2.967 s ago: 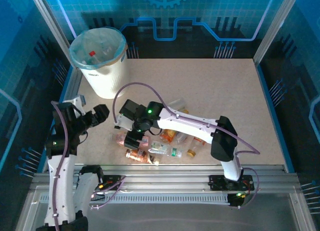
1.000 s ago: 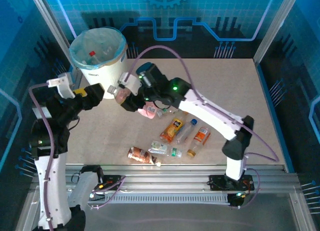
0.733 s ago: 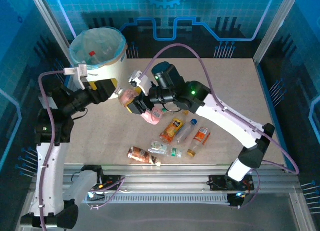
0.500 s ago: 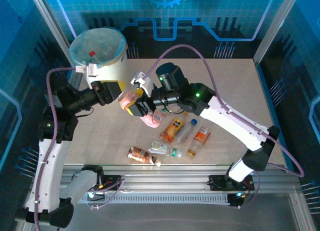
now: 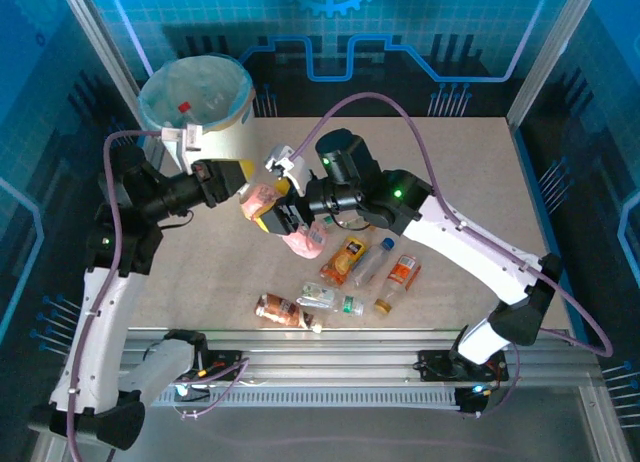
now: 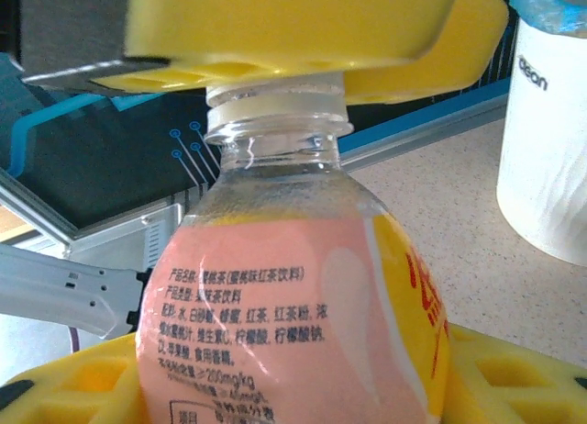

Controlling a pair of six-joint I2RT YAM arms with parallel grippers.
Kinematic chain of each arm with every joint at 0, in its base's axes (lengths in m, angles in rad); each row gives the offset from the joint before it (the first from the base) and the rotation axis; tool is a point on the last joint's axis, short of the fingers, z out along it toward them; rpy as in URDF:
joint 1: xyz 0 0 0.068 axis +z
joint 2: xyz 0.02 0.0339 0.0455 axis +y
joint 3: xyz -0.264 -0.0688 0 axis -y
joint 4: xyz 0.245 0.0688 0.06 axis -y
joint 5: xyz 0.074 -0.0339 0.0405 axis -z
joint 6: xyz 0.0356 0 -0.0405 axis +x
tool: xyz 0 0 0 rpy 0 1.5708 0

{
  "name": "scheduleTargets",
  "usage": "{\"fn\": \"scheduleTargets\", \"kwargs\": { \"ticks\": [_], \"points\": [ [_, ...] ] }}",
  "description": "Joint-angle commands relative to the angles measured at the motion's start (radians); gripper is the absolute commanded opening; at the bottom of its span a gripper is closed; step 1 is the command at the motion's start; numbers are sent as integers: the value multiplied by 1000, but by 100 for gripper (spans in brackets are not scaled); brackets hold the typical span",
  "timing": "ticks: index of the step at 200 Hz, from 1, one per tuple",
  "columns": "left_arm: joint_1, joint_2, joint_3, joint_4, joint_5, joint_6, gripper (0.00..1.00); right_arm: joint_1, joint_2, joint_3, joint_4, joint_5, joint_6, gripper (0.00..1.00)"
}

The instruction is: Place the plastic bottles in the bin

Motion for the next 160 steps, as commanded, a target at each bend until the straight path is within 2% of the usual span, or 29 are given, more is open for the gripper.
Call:
{"fn": "scheduleTargets", "kwargs": {
  "ticks": [1,37,42,51,56,61,68,85,117,132,148,160],
  "points": [
    [-5,24,-9,40,-19,-11,26,-24,-8,3,66,5,19,57],
    [-5,65,30,54,-54,-19,24,-50,38,56,69,4,28,57],
    [-4,71,40,53,-55,-17,33,-56,46,69,67,3,32,56],
    [-4,81,60,45,-60,-11,64,-64,63,96,56,3,34,56],
    [-5,87,70,37,-69,-7,77,-70,72,111,50,2,35,55],
    [-4,91,79,29,-78,-2,82,-76,82,126,44,-2,35,55],
    [-5,95,90,23,-85,5,82,-82,95,148,33,-7,33,55],
    [-4,100,101,28,-81,17,72,-95,125,196,8,-20,30,55],
    [-4,108,96,44,-89,23,34,-103,158,238,-14,-47,27,55],
    [-4,111,99,42,-99,23,20,-103,159,234,-11,-46,31,56],
    [-4,110,106,35,-119,30,14,-103,160,229,-13,-46,36,59],
    [-4,112,118,24,-144,35,10,-103,165,234,-16,-44,40,65]
  ]
}}
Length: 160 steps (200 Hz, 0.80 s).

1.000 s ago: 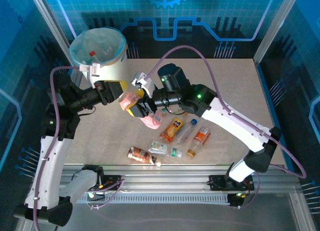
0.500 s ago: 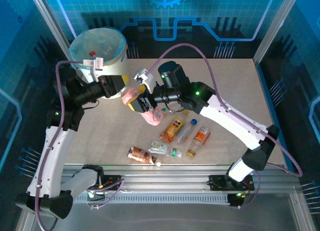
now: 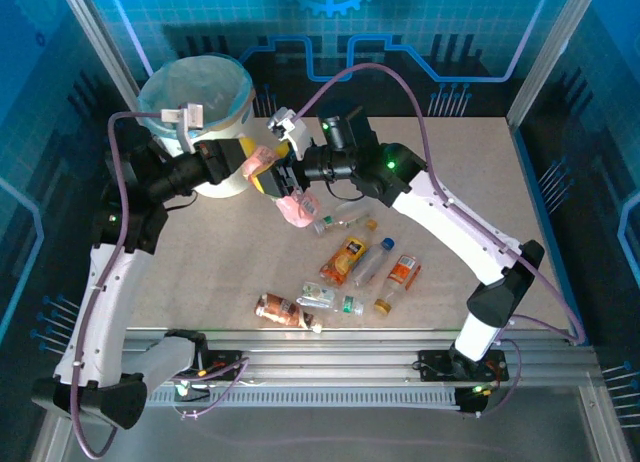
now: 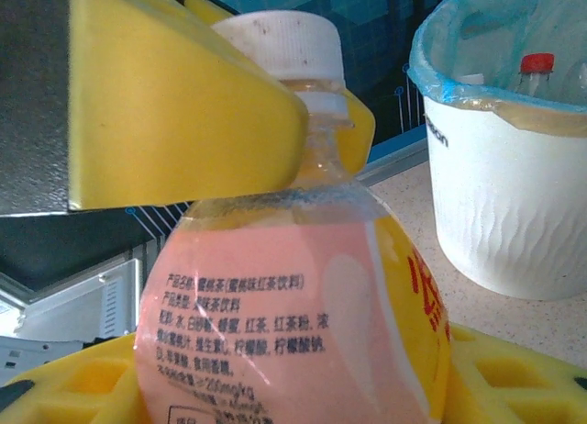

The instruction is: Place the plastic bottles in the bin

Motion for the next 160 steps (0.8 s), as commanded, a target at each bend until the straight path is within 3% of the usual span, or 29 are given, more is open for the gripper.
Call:
{"fn": "scheduleTargets", "kwargs": {
  "ticks": [1,21,43,102,122,160],
  "points": [
    [-4,5,41,-7,-52,31,10,-2,20,32,-10,-21,16,66],
    [-2,13,78,-36,-140,46,0,-2,40,62,-33,23,27,83],
    [5,49,170,-71,-287,75,0,-11,98,179,-121,69,22,94],
    [158,329,600,-150,-475,188,0,-44,285,571,-300,50,-33,95],
    [216,449,748,-211,-563,269,0,-60,303,576,-300,48,-58,94],
    [325,652,899,-209,-631,321,0,-95,335,528,-301,20,-54,91]
  ]
}}
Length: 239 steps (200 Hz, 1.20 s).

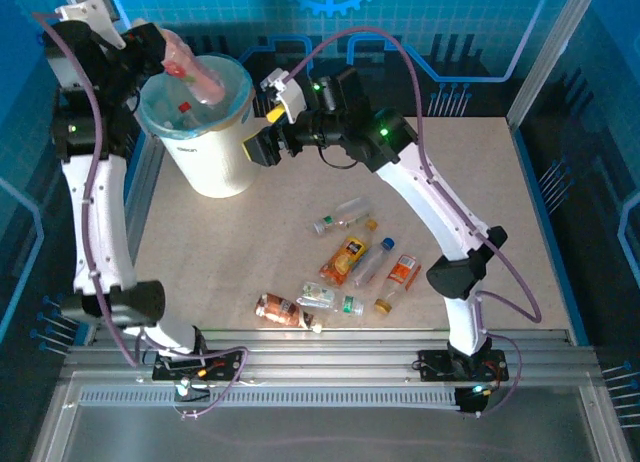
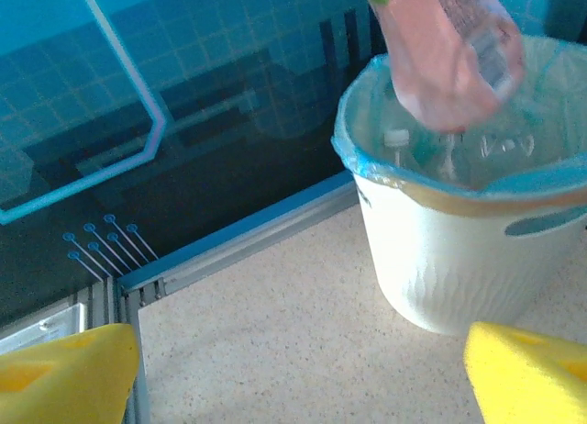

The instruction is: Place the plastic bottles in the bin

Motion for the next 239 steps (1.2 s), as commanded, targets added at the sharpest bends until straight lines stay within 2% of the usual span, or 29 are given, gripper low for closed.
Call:
{"fn": "scheduleTargets", "kwargs": {
  "ticks": [1,44,77,107,130,185,209,239],
  "points": [
    [55,103,72,-29,-107,84,0,-35,42,-21,-46,-28,-12,91],
    [62,303,187,-52,-82,266,0,-51,65,-27,-60,-60,-14,90],
    [26,353,104,7,-133,463,0,-52,73,-28,-75,-50,-21,89],
    [-46,374,-15,62,-147,623,0,-52,84,-39,-71,-49,-7,89],
    [-62,389,-74,81,-152,600,0,-51,92,-39,-69,-54,4,89],
    [-62,457,-91,40,-181,604,0,-53,92,-51,-91,-38,-4,89],
    [-68,466,-80,55,-269,625,0,-53,95,-50,-92,-41,-3,89],
    [-77,432,-47,128,-294,621,0,-52,93,-48,-92,-42,-13,89]
  ]
}}
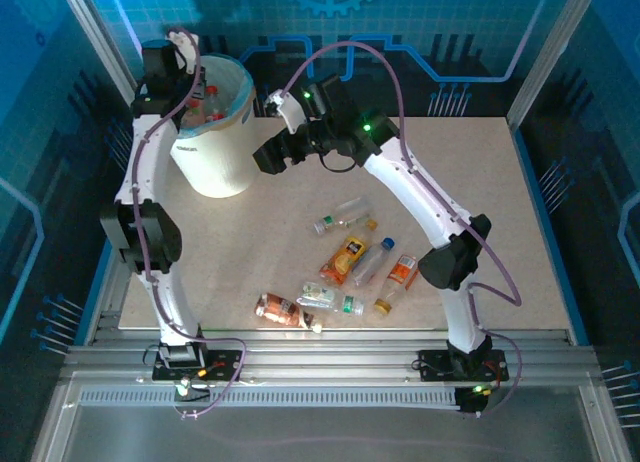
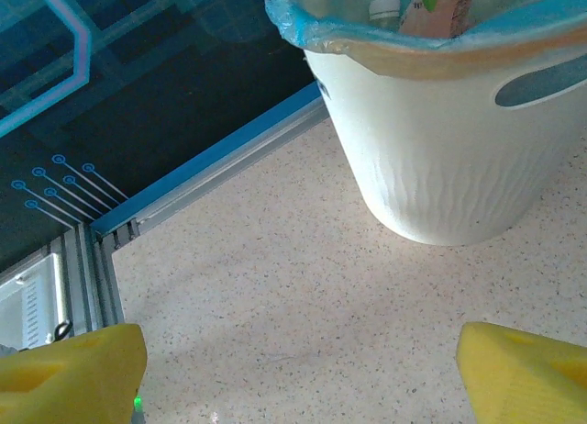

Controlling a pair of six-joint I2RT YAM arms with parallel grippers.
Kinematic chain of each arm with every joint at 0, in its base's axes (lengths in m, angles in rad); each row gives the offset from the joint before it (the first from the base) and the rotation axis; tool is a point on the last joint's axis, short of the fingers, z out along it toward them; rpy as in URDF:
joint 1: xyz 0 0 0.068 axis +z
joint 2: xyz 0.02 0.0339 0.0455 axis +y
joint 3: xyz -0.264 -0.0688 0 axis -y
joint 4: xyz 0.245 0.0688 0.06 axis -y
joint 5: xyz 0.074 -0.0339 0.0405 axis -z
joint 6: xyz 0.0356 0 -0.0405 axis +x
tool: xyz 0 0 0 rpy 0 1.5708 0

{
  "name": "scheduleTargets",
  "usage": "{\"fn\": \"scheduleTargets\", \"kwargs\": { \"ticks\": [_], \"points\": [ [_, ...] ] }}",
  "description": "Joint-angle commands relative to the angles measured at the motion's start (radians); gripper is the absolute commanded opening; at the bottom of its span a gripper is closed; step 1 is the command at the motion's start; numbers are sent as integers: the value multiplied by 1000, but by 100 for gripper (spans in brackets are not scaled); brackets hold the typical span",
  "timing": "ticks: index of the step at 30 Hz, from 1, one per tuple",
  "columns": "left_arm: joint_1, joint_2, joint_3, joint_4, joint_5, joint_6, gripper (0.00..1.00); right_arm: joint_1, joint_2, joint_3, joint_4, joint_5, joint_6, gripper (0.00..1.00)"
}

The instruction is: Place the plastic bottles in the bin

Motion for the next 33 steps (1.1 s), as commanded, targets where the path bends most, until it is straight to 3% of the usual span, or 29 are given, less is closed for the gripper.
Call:
{"fn": "scheduleTargets", "kwargs": {
  "ticks": [1,7,14,21,24,25,27,31,33],
  "points": [
    [3,21,4,-30,-82,28,0,-5,13,-2,-15,-13,-9,89],
    [-12,38,100,-5,-124,39,0,-7,15,6,-21,-11,-21,89],
    [-16,82,70,71,-136,60,0,-16,16,1,-43,-12,-34,88],
    [-36,126,54,43,-107,53,3,-19,12,-13,-54,-15,-29,88],
    [-42,131,75,-1,-92,52,20,-20,9,-19,-56,-18,-26,88],
    [-45,134,84,-14,-99,56,31,-20,7,-20,-56,-18,-26,88],
    [-46,130,109,-47,-100,52,64,-20,3,-23,-57,-19,-23,88],
    [-47,83,126,-77,-77,19,69,-19,-7,-21,-56,-23,-14,88],
    [-48,46,127,-96,-43,-5,77,-20,-16,-24,-55,-26,-6,88]
  ]
}}
